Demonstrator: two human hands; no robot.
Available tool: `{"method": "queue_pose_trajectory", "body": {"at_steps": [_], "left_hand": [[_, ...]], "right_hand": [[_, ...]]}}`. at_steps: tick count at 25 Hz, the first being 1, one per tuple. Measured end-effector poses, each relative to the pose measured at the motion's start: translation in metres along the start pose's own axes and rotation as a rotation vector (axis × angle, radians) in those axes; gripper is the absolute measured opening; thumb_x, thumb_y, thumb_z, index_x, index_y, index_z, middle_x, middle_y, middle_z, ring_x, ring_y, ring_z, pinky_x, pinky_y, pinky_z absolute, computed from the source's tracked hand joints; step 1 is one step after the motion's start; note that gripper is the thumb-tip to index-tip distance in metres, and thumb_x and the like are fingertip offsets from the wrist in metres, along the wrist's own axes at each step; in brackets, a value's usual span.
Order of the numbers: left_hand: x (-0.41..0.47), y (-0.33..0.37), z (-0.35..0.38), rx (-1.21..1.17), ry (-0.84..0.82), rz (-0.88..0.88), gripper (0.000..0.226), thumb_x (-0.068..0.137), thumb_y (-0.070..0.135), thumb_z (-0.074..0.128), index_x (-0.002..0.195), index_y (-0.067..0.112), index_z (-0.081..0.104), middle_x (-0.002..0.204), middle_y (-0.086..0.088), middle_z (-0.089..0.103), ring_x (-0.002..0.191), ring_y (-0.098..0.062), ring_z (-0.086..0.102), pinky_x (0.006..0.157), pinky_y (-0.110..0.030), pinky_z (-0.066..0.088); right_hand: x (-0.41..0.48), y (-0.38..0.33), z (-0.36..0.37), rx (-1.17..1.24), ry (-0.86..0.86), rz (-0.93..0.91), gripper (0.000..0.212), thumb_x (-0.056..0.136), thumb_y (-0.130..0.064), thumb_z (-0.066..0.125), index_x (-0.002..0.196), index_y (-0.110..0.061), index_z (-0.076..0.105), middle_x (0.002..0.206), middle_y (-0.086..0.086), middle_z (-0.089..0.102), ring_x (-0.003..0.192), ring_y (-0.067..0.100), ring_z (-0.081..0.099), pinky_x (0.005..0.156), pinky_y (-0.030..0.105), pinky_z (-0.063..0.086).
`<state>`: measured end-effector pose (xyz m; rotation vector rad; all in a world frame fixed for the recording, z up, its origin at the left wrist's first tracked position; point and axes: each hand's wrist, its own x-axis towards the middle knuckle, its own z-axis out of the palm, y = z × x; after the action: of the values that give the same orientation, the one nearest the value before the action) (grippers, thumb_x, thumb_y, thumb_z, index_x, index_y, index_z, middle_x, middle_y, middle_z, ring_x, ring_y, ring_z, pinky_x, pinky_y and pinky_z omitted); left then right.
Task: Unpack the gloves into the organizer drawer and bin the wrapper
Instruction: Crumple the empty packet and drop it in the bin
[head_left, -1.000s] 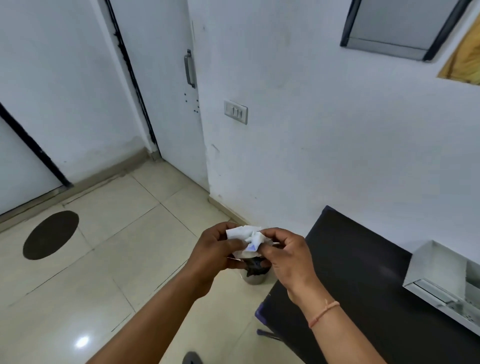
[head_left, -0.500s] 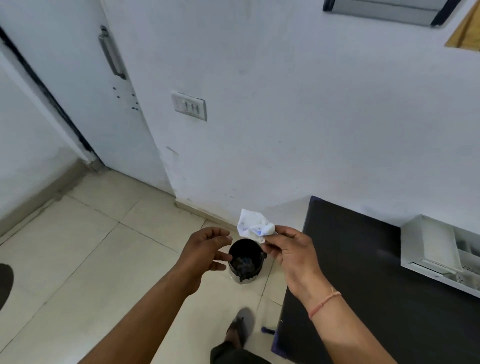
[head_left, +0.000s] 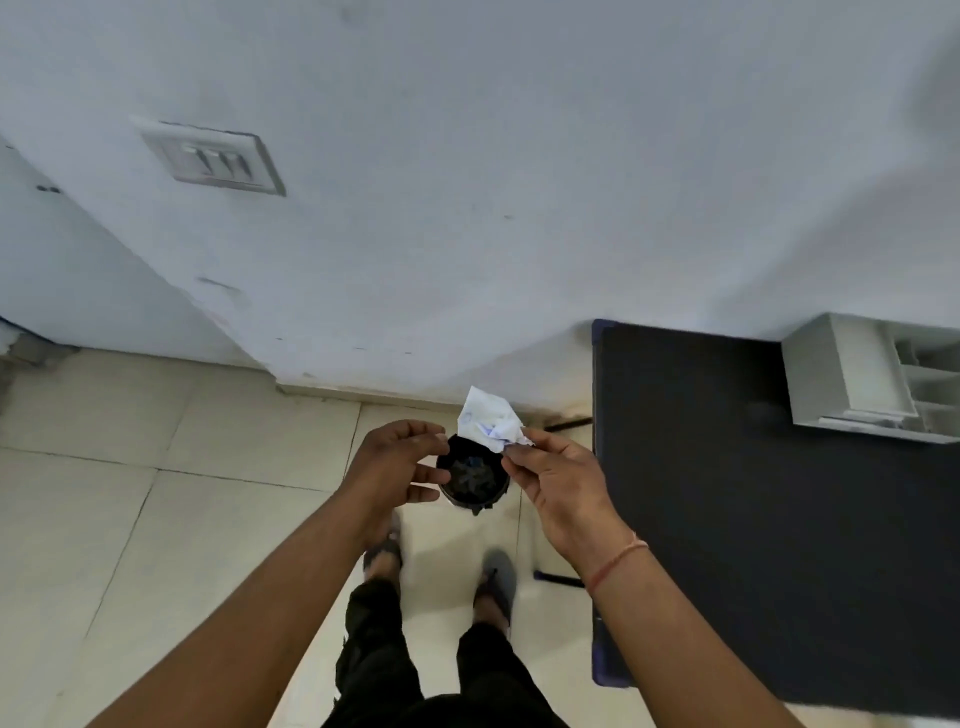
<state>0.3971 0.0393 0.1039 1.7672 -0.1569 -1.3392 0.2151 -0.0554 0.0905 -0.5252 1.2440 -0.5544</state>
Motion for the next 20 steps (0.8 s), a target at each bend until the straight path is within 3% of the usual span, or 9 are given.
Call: {"method": "queue_pose_trajectory", "body": {"at_steps": [3, 7, 11, 15, 17, 20], "left_hand": [[0.053, 0.006, -0.009, 0.107, -0.083, -0.029, 0.009, 0.096, 0.011, 0.073, 0.104, 0.012, 0.079, 0.099, -0.009, 0.082, 0.074, -0.026, 0.076, 0.057, -0.030, 0.061], [0.123, -0.004, -0.016, 0.194, -0.118, -0.045, 0.007, 0.097, 0.013, 0.072, 0.099, 0.015, 0.079, 0.093, -0.006, 0.081, 0.071, -0.022, 0.075, 0.057, -0.031, 0.059], [0.212, -0.055, -0.013, 0.252, -0.140, -0.121, 0.009, 0.097, 0.012, 0.071, 0.100, 0.018, 0.078, 0.101, -0.006, 0.079, 0.081, -0.022, 0.073, 0.063, -0.033, 0.058], [0.293, -0.114, -0.013, 0.296, -0.120, -0.175, 0.026, 0.095, 0.004, 0.069, 0.115, 0.018, 0.077, 0.107, -0.003, 0.074, 0.100, -0.021, 0.067, 0.072, -0.037, 0.058], [0.333, -0.147, -0.012, 0.329, -0.103, -0.215, 0.028, 0.093, 0.002, 0.068, 0.115, 0.018, 0.077, 0.100, -0.002, 0.072, 0.101, -0.022, 0.066, 0.075, -0.039, 0.058], [0.380, -0.192, -0.010, 0.386, -0.093, -0.269, 0.030, 0.092, 0.005, 0.069, 0.120, 0.016, 0.076, 0.107, -0.006, 0.072, 0.101, -0.022, 0.064, 0.078, -0.040, 0.057]], "right_hand": [[0.035, 0.022, 0.017, 0.073, 0.150, 0.002, 0.019, 0.092, 0.016, 0.068, 0.100, 0.000, 0.074, 0.106, 0.021, 0.077, 0.097, 0.029, 0.075, 0.094, 0.037, 0.061], [0.089, 0.062, 0.029, 0.106, 0.292, 0.030, 0.020, 0.092, 0.018, 0.061, 0.095, 0.003, 0.072, 0.103, 0.025, 0.074, 0.092, 0.029, 0.075, 0.092, 0.036, 0.064], [0.170, 0.118, 0.029, -0.078, 0.418, 0.057, 0.028, 0.089, 0.017, 0.063, 0.090, -0.009, 0.075, 0.102, 0.018, 0.076, 0.098, 0.033, 0.073, 0.097, 0.042, 0.061], [0.254, 0.176, 0.019, -0.334, 0.444, 0.085, 0.022, 0.088, -0.001, 0.067, 0.093, -0.018, 0.079, 0.107, 0.010, 0.080, 0.104, 0.029, 0.074, 0.092, 0.039, 0.059], [0.294, 0.210, 0.010, -0.440, 0.439, 0.129, 0.021, 0.089, -0.006, 0.066, 0.102, -0.013, 0.081, 0.118, 0.010, 0.079, 0.108, 0.026, 0.071, 0.095, 0.034, 0.056], [0.347, 0.256, -0.006, -0.513, 0.436, 0.206, 0.034, 0.094, -0.005, 0.063, 0.125, -0.009, 0.075, 0.139, 0.011, 0.070, 0.128, 0.029, 0.064, 0.101, 0.026, 0.048]]}}
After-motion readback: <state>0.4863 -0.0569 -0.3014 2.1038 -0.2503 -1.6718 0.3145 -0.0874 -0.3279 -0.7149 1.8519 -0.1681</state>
